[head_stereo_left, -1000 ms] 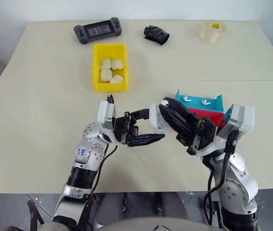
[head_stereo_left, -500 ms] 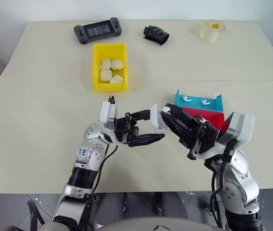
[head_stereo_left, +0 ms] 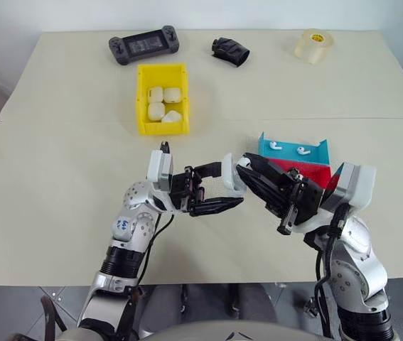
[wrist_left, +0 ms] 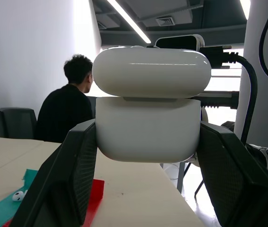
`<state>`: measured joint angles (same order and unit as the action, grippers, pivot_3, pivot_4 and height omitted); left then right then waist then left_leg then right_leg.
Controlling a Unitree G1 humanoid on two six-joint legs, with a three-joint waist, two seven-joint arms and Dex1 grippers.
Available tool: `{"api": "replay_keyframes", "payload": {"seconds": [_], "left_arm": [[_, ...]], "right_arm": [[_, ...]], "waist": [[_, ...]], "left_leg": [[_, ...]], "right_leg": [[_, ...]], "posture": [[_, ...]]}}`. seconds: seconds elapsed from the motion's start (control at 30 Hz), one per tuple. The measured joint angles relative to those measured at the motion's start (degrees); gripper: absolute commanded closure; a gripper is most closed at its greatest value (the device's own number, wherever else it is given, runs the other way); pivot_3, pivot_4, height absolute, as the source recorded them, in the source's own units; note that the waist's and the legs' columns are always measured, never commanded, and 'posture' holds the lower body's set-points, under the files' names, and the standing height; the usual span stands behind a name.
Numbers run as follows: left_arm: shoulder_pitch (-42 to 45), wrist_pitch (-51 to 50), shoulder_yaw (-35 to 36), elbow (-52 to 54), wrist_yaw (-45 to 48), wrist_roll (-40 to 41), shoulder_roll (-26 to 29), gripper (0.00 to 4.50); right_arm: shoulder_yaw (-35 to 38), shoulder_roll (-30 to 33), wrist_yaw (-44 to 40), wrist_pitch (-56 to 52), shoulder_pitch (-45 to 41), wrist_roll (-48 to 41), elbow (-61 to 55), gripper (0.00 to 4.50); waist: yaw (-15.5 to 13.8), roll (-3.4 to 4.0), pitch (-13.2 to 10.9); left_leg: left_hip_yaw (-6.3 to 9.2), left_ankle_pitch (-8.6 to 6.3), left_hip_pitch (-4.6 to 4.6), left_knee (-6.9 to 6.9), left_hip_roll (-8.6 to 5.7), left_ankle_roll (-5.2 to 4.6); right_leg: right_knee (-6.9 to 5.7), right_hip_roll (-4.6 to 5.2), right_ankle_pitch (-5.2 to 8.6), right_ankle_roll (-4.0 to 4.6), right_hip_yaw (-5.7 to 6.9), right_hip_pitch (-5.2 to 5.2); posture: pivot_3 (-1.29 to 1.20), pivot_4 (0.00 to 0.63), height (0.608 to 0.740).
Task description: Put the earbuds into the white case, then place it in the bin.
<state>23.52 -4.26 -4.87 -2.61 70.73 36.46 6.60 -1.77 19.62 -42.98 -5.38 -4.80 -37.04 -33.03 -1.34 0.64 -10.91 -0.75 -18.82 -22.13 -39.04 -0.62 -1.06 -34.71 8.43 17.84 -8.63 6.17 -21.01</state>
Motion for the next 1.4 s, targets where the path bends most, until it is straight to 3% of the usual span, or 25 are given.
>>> {"api": "replay_keyframes", "payload": {"seconds": [0.63, 1.4], "left_arm": [[-0.19, -2.84, 0.44, 0.09, 1.28, 0.17, 0.91, 1.72], [-0.16, -2.64, 0.46, -0.64, -0.23, -0.96, -1.18, 1.72]], "right_arm": [[-1.85, -0.71, -0.97, 0.92, -1.47, 1.07, 3.58, 4.0], [1.13, 5.31, -4.93, 1.7, -0.03, -2.39, 3.9, 4.0]], "waist": [[-0.05, 0.0, 0.0], [-0.05, -0.01, 0.0]], "left_leg": [[0.0, 0.0, -0.02, 0.0, -0.02, 0.0], [-0.01, 0.0, -0.01, -0.01, -0.01, 0.0]], "right_leg": [[-0.02, 0.01, 0.0, 0.0, 0.01, -0.01], [-0.01, 0.01, 0.0, 0.0, 0.01, 0.0]], "posture": [[0.0, 0.15, 0.74], [0.0, 0.15, 0.74]]}}
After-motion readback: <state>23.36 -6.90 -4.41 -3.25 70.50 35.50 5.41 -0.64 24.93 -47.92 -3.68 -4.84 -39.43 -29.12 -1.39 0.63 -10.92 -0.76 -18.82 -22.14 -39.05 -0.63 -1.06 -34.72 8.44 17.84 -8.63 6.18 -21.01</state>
